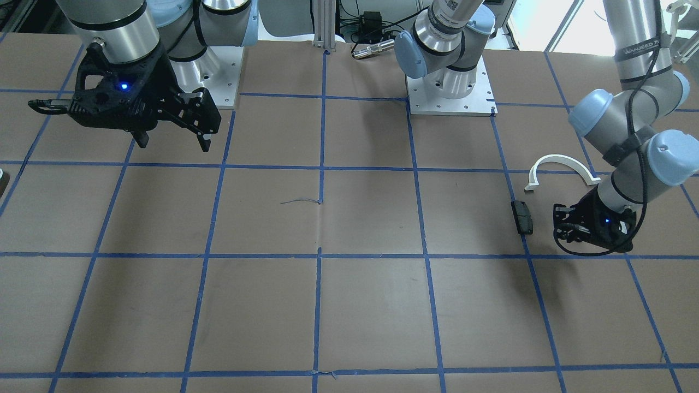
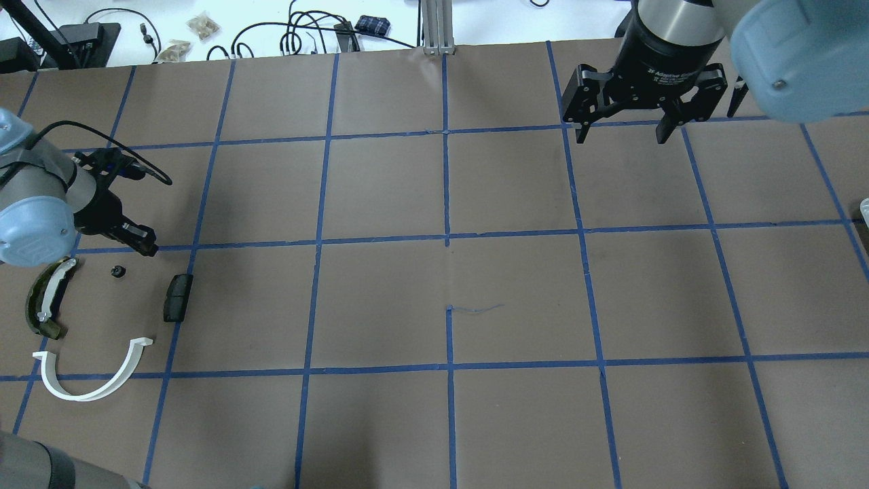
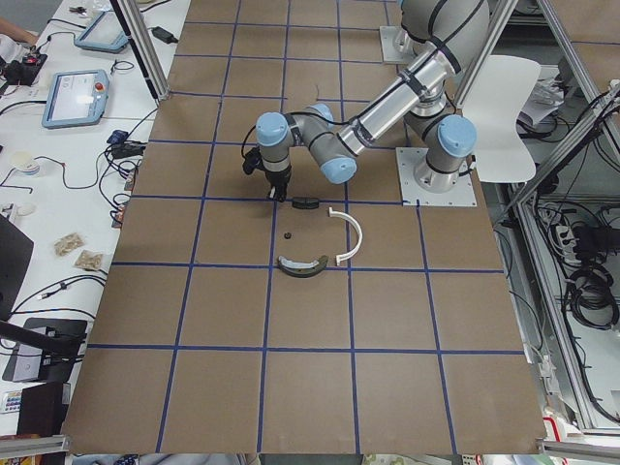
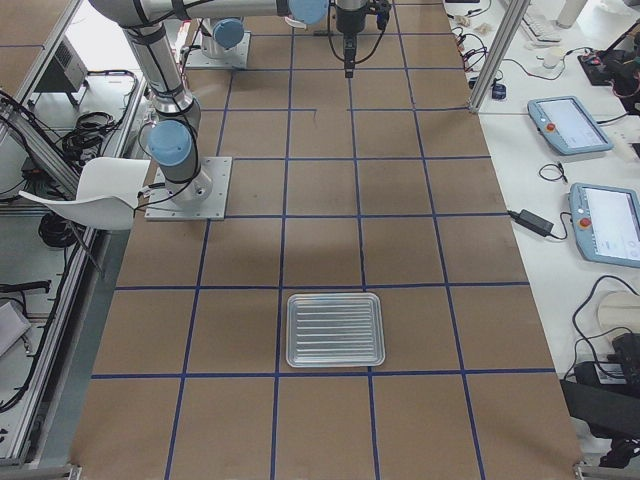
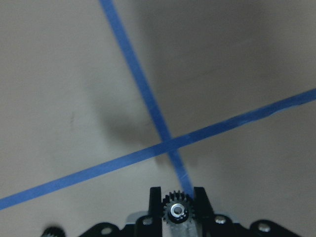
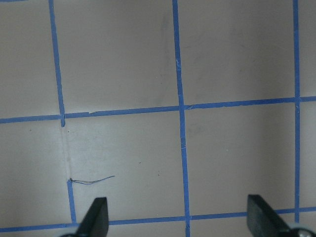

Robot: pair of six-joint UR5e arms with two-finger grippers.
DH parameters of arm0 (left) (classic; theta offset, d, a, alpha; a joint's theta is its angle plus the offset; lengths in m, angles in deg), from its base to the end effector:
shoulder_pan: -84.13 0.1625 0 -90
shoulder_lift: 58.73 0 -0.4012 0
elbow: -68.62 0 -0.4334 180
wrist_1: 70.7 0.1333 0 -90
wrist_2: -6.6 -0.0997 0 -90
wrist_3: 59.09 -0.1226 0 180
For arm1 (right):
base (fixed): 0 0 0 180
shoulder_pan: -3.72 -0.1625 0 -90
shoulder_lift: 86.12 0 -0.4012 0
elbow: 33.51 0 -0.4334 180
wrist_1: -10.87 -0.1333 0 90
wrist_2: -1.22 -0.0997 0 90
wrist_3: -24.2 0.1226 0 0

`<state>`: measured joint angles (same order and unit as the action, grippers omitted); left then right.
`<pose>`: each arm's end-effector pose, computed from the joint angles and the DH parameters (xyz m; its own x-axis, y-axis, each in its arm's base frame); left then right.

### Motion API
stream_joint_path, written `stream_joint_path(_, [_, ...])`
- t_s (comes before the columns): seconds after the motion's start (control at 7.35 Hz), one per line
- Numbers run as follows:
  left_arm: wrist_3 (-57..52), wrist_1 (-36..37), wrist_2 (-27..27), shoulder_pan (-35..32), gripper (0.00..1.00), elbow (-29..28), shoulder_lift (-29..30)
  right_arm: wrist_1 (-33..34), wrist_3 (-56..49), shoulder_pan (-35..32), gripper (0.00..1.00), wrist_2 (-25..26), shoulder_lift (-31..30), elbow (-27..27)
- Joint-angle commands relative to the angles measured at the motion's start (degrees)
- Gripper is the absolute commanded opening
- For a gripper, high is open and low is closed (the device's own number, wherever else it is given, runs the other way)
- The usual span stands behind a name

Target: Place bearing gear from tray to pile

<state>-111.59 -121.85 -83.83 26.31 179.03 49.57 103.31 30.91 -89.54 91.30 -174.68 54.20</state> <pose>0.1884 -0.5480 0.1500 -0.9377 0.3473 -0.0065 0.3472 0.9378 0.0045 0.1642 -0.5415 0.4533 -0.9982 0.0601 -0.0053 0.0603 0.9965 -0.0572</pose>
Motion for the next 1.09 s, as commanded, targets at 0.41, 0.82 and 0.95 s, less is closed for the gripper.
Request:
stream_joint_path(0.41, [-2.0,2.2,-0.5,2.2,0.42,0.9,2.4,0.0,0.0,0.0,1.0,0.0,-0.1,0.0])
stream_joint_path(0.82, [-1.6,1.1,-2.5,2.4,0.7,0.2,0.3,0.0,0.1,0.0,1.0,0.2,0.0,0.0])
stream_joint_path(0.95, [-0.5,-0.3,-3.4,1.1,0.7,-0.9,-2.3,0.0,0.1,0.0,1.0,0.2,0.0,0.0])
